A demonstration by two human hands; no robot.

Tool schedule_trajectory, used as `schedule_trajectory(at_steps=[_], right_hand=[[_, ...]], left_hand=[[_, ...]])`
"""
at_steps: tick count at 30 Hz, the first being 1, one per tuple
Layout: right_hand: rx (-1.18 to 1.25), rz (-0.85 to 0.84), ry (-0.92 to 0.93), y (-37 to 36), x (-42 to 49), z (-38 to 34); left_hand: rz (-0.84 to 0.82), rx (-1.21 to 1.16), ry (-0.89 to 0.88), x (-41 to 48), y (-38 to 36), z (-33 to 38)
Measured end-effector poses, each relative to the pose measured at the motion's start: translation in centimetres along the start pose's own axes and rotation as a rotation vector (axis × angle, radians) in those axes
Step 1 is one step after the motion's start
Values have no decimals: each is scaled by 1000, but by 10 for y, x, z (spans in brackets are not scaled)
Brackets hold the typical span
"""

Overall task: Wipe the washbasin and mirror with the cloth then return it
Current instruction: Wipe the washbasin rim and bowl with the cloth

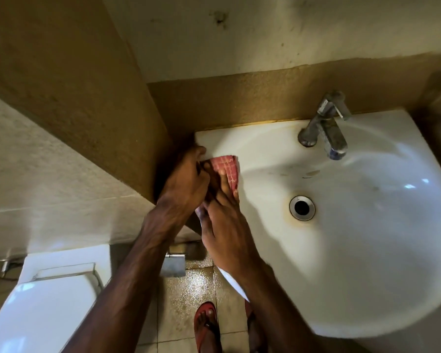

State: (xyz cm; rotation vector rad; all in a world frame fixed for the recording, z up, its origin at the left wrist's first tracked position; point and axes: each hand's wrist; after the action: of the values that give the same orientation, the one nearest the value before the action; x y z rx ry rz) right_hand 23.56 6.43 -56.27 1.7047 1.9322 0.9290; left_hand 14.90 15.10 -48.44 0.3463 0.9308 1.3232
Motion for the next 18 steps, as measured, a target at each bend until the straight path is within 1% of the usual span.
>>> schedule_trajectory(at_steps=[2,4,6,7,9,10,12,14,18], right_hand=[[38,-37,16,4,-32,-10],[24,-77,72,11,-63,-16],[-13,-30,72,15,-84,-17],[-14,-8,26,17,-87,-18],[9,-30,-81,18,-80,-18],[23,-58,-111,17,-72,-19],[38,-62,-164,12,-48,-17],[47,-21,-211,7,-21,-16],[91,105,-245,1,11,-12]], left_hand=[[-51,31,-34,1,0,-2],[-64,67,-66,3,0,-5],[-32,71,-82,6,-1,-10],[-15,75,-92,7,-2,-11],[-13,99,-92,9,-3,-11],[-29,109,-83,10,-3,-9],[-54,119,-53,10,-5,-5],[-37,159,-40,13,-7,-1],[-19,255,-57,17,-9,1]])
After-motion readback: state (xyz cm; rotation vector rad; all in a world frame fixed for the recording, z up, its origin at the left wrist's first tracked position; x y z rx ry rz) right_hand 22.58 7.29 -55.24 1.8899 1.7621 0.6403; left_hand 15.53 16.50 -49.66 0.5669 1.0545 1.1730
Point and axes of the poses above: each hand's wrist, its own x-axis towards the middle knuckle, its own y-axis out of the back of the hand, z = x × y, and after that the axes turned 9 degrees about y, right-handed
